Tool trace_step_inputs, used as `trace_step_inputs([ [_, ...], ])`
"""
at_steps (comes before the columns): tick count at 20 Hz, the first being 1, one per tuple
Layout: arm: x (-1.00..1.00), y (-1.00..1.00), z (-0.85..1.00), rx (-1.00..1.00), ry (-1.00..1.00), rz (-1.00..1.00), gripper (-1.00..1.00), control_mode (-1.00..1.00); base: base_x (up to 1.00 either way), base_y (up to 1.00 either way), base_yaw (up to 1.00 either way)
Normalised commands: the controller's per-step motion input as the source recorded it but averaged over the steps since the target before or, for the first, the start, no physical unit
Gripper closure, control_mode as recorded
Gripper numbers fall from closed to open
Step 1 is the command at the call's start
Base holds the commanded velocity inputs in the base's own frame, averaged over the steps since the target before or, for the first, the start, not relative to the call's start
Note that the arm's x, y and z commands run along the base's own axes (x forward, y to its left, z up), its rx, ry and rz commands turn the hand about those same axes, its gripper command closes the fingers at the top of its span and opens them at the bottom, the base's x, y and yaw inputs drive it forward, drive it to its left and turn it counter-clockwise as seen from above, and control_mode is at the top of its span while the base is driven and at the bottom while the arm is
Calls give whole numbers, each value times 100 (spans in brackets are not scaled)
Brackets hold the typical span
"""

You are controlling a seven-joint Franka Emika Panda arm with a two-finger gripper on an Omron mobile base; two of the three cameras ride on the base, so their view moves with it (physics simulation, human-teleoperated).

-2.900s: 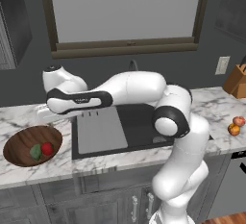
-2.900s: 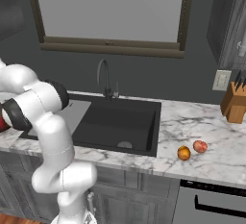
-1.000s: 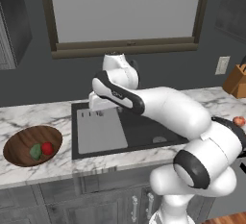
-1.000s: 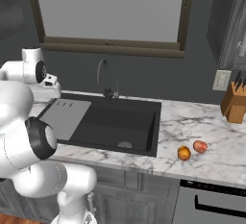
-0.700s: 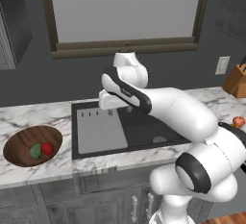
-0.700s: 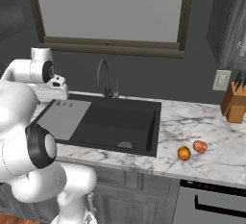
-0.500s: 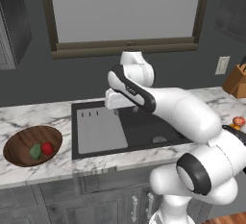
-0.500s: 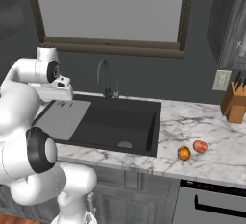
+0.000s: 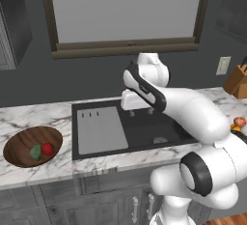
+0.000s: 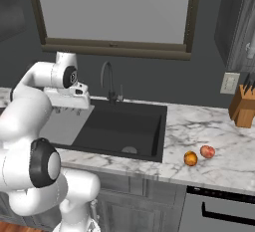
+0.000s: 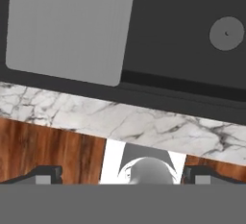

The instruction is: There is a mixed pile of frozen fruits and vegetables on the counter. Locate all the frozen vegetables and place the items in a bowl on the counter. Take all the frozen fruits and defrost them in a running sink.

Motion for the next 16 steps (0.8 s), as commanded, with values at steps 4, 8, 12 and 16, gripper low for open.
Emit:
trace_step_inputs([
  [4, 0, -58, -8, 0, 6, -2, -100, -100, 0, 0, 0],
  [8, -6, -59, -9, 0, 6, -4, -100, -100, 0, 0, 0],
  [12, -5, -58, -7, 0, 7, -5, -100, -100, 0, 0, 0],
  [16, -3, -56, -3, 0, 9, -5, -100, -100, 0, 0, 0],
])
